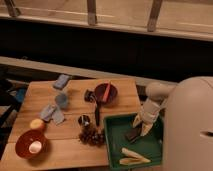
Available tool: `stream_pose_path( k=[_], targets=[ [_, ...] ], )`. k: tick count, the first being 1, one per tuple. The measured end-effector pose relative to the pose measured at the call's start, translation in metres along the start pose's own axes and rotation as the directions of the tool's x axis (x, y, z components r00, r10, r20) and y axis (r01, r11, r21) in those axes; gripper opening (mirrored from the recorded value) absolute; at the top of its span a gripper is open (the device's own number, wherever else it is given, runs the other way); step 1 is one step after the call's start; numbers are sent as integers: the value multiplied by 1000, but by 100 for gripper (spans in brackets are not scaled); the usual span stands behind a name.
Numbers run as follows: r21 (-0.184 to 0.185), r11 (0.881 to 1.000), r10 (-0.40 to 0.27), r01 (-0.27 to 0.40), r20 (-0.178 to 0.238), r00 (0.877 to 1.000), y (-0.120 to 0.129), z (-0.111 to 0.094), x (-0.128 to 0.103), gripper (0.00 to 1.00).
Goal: Wipe tray with eraser
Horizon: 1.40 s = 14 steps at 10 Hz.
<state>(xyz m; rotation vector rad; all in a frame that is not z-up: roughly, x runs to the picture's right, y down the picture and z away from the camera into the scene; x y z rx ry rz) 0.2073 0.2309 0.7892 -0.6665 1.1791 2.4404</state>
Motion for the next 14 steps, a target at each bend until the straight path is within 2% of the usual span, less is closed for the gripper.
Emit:
stream_pose_path(
  k=[2,4,7,11,14],
  targets=[
    [13,1000,13,-13,2,1000,-27,-1,-11,0],
    [11,999,32,-32,18,999,-47,-11,-31,0],
    [-1,1000,20,-20,31,999,-38,-20,-42,0],
    [4,999,-41,41,22,999,11,-7,-9,0],
    [21,999,-41,41,14,999,11,5,13,0]
  ],
)
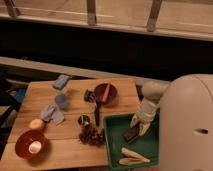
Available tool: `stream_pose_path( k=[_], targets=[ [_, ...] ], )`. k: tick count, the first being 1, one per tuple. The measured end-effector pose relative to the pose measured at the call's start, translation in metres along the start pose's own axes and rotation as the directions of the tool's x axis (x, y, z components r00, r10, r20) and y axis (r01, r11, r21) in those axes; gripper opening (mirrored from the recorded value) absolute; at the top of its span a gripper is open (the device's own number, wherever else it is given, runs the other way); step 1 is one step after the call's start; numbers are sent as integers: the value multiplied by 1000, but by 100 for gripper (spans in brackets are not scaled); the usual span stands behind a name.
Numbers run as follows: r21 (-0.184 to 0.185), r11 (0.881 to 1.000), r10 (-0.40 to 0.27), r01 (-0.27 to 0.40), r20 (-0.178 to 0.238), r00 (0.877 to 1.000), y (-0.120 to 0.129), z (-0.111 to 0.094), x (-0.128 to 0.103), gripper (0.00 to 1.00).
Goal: Wipe tray with eraser
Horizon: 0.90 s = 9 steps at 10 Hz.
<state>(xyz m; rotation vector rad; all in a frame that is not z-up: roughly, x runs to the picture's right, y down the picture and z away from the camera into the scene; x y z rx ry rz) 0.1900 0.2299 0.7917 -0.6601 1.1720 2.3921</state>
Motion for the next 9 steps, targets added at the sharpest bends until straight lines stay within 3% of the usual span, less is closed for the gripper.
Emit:
stream_pose_path(
  k=[2,5,9],
  targets=[
    [7,1000,24,-24,1,1000,-16,2,-3,0],
    [-3,999,48,-48,15,999,-53,-8,-35,0],
    [-6,1000,11,-11,23,1000,-46,-12,-42,0]
  ],
)
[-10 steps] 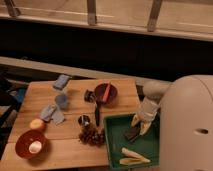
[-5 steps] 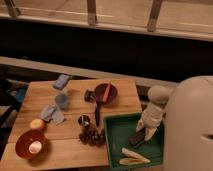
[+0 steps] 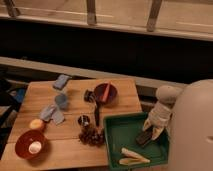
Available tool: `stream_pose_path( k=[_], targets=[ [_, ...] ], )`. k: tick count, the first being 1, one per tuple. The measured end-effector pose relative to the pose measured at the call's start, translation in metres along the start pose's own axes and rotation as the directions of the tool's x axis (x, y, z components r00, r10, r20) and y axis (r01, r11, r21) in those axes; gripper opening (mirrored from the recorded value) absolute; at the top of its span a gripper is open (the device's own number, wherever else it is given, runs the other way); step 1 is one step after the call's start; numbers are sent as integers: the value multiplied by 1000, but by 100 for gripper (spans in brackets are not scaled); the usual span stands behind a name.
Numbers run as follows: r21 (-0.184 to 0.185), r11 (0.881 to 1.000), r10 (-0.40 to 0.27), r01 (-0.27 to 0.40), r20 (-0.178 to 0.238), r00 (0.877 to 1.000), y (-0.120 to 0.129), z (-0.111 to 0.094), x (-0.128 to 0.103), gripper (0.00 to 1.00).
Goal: Wipe tray with eraser
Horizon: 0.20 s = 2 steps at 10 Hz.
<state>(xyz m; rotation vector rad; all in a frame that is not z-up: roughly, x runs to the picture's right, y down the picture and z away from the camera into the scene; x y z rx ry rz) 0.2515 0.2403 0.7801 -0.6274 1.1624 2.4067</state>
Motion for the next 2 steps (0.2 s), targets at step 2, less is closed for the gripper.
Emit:
stream_pose_path(
  k=[2],
  targets=[
    [15,999,-40,40,-9,999,28,10,20,0]
  ],
)
